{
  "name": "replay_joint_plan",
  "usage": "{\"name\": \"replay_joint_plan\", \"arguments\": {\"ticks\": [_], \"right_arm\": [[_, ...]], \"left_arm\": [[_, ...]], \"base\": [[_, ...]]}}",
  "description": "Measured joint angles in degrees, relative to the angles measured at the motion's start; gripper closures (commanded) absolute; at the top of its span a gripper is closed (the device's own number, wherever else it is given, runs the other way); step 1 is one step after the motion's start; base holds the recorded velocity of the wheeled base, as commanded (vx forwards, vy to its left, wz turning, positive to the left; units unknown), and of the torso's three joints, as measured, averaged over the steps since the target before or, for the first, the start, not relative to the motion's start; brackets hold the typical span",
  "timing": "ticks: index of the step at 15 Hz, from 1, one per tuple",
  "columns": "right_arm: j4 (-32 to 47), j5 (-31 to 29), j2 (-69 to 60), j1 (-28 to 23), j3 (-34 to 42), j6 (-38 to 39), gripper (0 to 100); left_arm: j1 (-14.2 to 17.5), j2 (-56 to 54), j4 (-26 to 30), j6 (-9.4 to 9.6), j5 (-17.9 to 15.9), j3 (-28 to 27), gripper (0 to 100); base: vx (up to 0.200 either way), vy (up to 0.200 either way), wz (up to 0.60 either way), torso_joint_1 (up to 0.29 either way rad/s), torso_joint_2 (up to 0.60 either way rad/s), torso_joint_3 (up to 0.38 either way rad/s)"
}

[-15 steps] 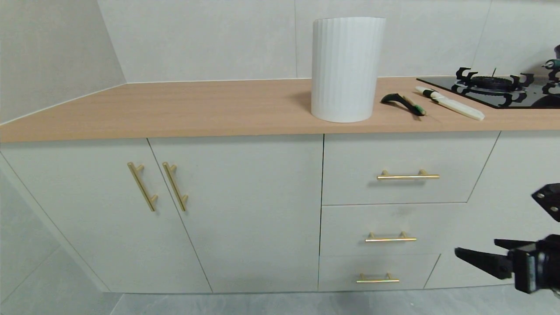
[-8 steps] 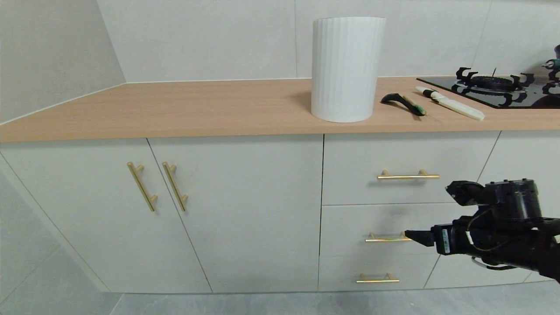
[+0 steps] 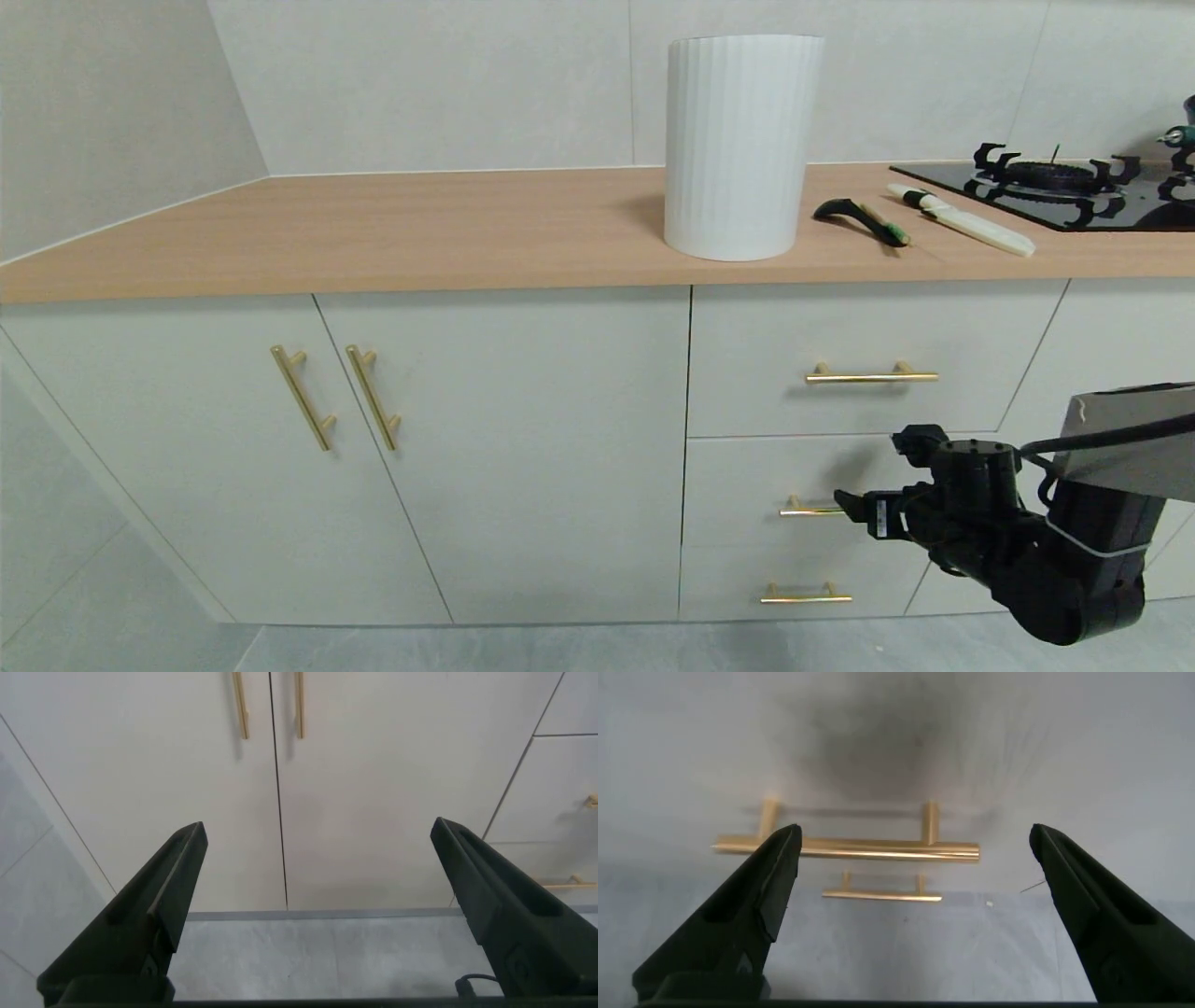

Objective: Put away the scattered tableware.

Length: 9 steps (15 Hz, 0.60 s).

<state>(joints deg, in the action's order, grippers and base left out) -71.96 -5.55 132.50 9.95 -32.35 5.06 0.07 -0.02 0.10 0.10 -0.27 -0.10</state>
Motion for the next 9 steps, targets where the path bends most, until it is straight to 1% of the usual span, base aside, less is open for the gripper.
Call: {"name": "replay_joint_plan", "arguments": {"ticks": [4,6,9], "right_arm": [[-1.19,-0.5,4.74,0.07,-1.73,0.18,0],[-3.12,-0.66,5.99,0.05,-2.36,0.6,0],[-4.32,-2.24,7.5,0.05,-3.89,1.72,0]], "left_arm": [[-0.02,0.0,0.0,0.0,0.0,0.0,0],[0.0,0.0,0.0,0.0,0.02,0.0,0],[0.0,0.02,0.0,0.0,0.02,0.0,0]], "base": [[0.0,0.0,0.0,0.0,0.0,0.0],[0.0,0.0,0.0,0.0,0.0,0.0],[0.0,0.0,0.0,0.0,0.0,0.0]]}}
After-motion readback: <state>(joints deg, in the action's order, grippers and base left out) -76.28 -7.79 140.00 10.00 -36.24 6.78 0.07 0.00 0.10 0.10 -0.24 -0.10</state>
